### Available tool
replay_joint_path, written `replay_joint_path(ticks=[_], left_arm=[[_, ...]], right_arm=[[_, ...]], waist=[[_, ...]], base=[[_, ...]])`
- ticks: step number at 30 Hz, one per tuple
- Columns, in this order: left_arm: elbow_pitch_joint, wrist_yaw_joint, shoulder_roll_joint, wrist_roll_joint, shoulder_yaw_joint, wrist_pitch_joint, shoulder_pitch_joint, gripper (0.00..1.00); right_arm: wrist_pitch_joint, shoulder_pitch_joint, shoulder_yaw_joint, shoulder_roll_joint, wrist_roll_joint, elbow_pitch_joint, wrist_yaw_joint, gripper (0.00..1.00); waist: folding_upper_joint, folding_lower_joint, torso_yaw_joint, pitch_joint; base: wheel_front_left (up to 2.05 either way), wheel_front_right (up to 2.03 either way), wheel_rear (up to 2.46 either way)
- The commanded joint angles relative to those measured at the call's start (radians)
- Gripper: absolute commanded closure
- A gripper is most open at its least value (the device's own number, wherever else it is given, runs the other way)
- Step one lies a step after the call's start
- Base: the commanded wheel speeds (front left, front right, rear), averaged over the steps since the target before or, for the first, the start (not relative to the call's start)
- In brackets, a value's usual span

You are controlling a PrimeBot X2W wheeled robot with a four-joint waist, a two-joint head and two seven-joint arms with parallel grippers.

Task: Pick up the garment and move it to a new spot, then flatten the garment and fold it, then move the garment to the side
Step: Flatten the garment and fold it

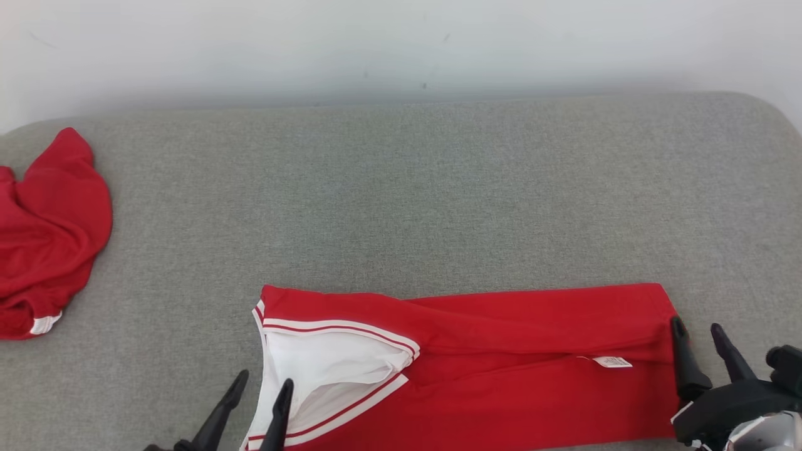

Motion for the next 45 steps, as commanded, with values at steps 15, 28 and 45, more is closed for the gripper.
replay_joint_path(ticks=[15, 28, 45], left_arm=[[-0.074, 0.078, -0.107, 0.161, 0.229, -0.004, 0.065, 0.00], [-0.089, 0.063, -0.139, 0.182, 0.298, -0.004, 0.076, 0.00], [-0.081, 0.057, -0.149, 0.180, 0.330, -0.004, 0.060, 0.00]], right_arm=[[0.057, -0.043, -0.031, 0.016, -0.140, 0.102, 0.000, 0.00], [0.070, -0.094, -0.045, 0.031, -0.145, 0.306, 0.000, 0.00], [0.002, -0.181, -0.069, -0.059, -0.116, 0.387, -0.001, 1.00]], waist=[[0.0000, 0.0001, 0.038, -0.042], [0.0000, 0.0001, 0.071, -0.042], [0.0000, 0.0001, 0.057, -0.038]], base=[[0.00, 0.00, 0.00], [0.00, 0.00, 0.00], [0.00, 0.00, 0.00]])
